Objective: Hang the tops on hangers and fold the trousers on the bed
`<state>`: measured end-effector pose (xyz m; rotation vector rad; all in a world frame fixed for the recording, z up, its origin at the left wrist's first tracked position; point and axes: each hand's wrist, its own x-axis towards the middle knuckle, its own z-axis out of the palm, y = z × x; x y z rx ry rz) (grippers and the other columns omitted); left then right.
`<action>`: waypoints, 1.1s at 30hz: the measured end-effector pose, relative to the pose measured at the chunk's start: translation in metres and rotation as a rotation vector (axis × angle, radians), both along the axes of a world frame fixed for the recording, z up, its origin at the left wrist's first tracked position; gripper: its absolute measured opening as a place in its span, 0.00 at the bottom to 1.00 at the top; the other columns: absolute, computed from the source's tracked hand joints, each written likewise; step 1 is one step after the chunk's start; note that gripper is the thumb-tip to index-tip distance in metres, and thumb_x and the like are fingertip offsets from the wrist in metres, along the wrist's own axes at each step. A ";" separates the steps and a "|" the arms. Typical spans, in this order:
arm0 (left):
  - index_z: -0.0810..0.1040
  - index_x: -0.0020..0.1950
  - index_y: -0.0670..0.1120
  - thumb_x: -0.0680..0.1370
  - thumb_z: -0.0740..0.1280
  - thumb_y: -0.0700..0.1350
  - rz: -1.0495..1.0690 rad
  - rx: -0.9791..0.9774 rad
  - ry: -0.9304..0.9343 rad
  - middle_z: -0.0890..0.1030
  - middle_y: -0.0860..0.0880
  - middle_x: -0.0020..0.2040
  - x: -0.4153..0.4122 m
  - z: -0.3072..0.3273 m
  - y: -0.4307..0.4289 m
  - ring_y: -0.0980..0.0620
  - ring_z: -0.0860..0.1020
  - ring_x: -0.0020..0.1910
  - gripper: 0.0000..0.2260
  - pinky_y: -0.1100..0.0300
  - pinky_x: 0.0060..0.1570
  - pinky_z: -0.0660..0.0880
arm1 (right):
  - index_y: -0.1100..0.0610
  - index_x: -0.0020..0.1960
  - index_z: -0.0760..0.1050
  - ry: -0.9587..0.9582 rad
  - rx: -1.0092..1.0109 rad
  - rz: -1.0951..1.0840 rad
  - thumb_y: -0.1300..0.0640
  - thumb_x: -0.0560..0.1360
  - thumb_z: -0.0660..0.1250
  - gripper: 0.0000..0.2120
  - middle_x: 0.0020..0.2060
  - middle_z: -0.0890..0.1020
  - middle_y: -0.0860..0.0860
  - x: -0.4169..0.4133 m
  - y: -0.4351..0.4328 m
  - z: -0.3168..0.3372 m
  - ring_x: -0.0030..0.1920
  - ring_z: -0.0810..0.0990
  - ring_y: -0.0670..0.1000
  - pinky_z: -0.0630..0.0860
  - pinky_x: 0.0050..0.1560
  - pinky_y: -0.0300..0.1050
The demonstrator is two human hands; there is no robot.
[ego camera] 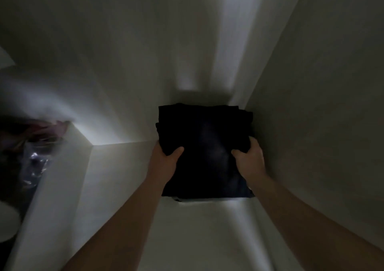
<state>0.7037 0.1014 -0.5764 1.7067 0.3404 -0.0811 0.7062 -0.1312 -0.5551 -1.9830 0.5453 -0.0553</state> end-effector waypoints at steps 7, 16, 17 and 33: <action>0.46 0.82 0.61 0.79 0.64 0.46 -0.069 0.829 -0.205 0.41 0.43 0.83 0.037 -0.061 -0.045 0.39 0.49 0.81 0.37 0.41 0.77 0.58 | 0.38 0.81 0.40 0.149 -0.681 0.262 0.43 0.83 0.54 0.32 0.81 0.42 0.52 0.043 0.017 -0.080 0.80 0.46 0.57 0.56 0.74 0.67; 0.44 0.82 0.62 0.82 0.51 0.67 -0.051 1.006 -0.200 0.41 0.40 0.82 0.069 -0.127 -0.053 0.38 0.49 0.81 0.31 0.42 0.76 0.56 | 0.44 0.82 0.42 0.034 -0.841 0.162 0.40 0.79 0.49 0.34 0.81 0.48 0.59 0.068 0.023 -0.141 0.79 0.53 0.62 0.61 0.72 0.68; 0.44 0.81 0.62 0.82 0.51 0.67 -0.048 1.014 -0.194 0.41 0.40 0.82 0.070 -0.128 -0.054 0.38 0.49 0.81 0.31 0.42 0.76 0.56 | 0.44 0.82 0.42 0.036 -0.844 0.162 0.39 0.79 0.48 0.34 0.81 0.48 0.59 0.070 0.022 -0.142 0.79 0.53 0.61 0.61 0.72 0.68; 0.36 0.81 0.59 0.82 0.55 0.63 -0.459 0.969 0.190 0.36 0.44 0.82 -0.105 -0.089 -0.038 0.41 0.45 0.82 0.36 0.45 0.78 0.55 | 0.41 0.78 0.28 0.445 -0.928 0.638 0.34 0.82 0.43 0.33 0.80 0.33 0.49 -0.082 -0.017 -0.090 0.81 0.38 0.55 0.48 0.78 0.64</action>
